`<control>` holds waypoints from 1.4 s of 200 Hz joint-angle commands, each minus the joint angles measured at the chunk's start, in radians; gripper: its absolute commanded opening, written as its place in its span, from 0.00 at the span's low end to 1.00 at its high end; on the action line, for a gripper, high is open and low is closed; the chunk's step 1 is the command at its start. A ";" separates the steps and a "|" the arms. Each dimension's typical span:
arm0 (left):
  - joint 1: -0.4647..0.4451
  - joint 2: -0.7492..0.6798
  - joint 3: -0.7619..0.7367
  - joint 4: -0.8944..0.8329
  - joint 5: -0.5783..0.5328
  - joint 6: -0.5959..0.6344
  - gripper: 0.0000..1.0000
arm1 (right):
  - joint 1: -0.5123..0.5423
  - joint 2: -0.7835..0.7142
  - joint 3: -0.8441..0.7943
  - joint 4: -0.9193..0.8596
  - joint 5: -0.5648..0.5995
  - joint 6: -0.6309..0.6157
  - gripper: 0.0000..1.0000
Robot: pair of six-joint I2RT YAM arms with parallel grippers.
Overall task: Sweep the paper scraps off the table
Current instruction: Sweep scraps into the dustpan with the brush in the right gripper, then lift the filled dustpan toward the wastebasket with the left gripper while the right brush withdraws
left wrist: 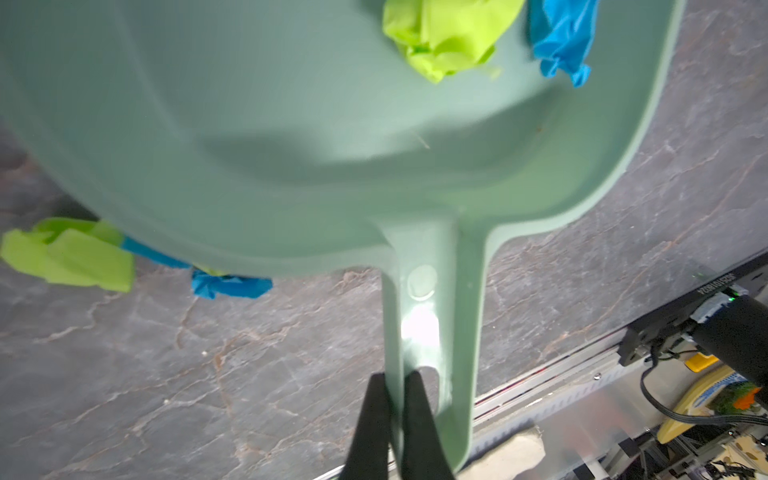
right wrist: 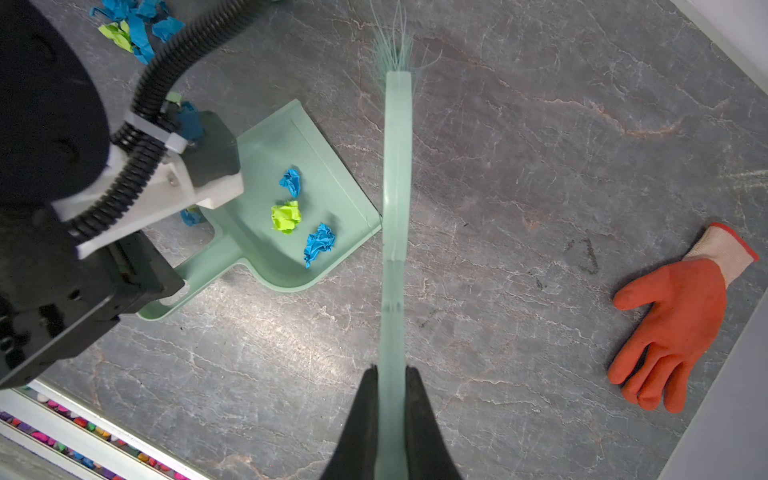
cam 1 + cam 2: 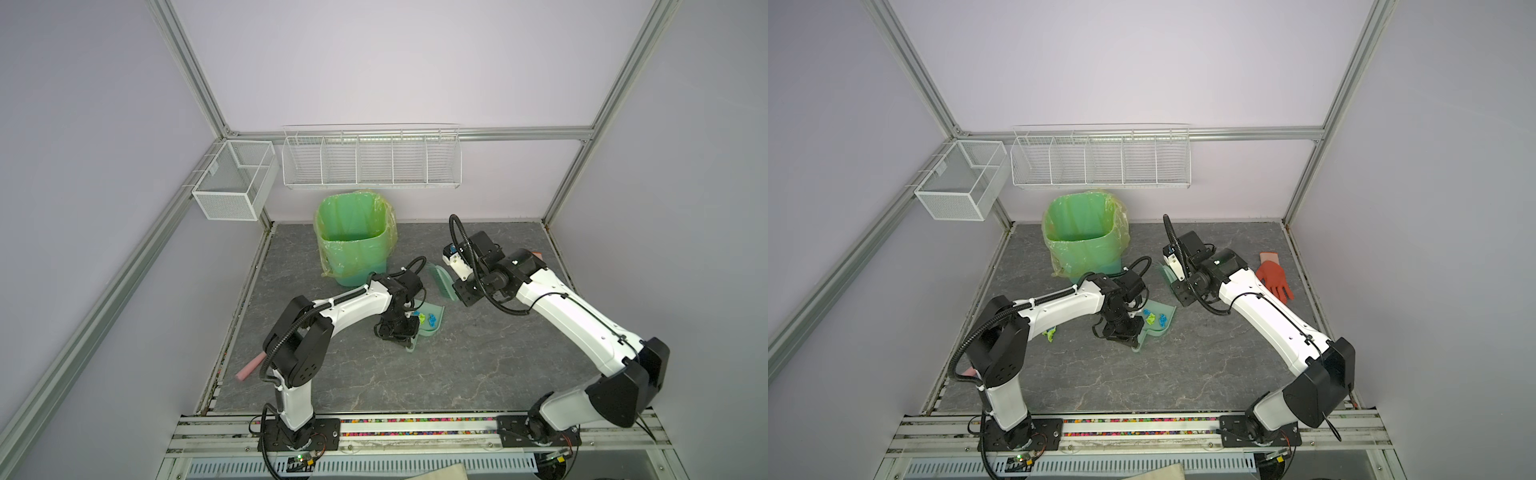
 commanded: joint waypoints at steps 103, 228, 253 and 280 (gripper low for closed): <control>-0.043 -0.081 0.075 -0.020 -0.246 0.107 0.00 | -0.037 -0.108 -0.062 -0.048 0.084 0.100 0.07; -0.049 -0.088 0.201 -0.067 -0.378 0.172 0.00 | -0.112 -0.166 -0.139 -0.107 0.120 0.120 0.07; -0.043 -0.081 0.231 -0.077 -0.370 0.183 0.00 | -0.119 -0.168 -0.161 -0.080 0.112 0.118 0.07; -0.041 -0.068 0.274 -0.102 -0.375 0.191 0.00 | -0.125 -0.150 -0.170 -0.069 0.084 0.115 0.07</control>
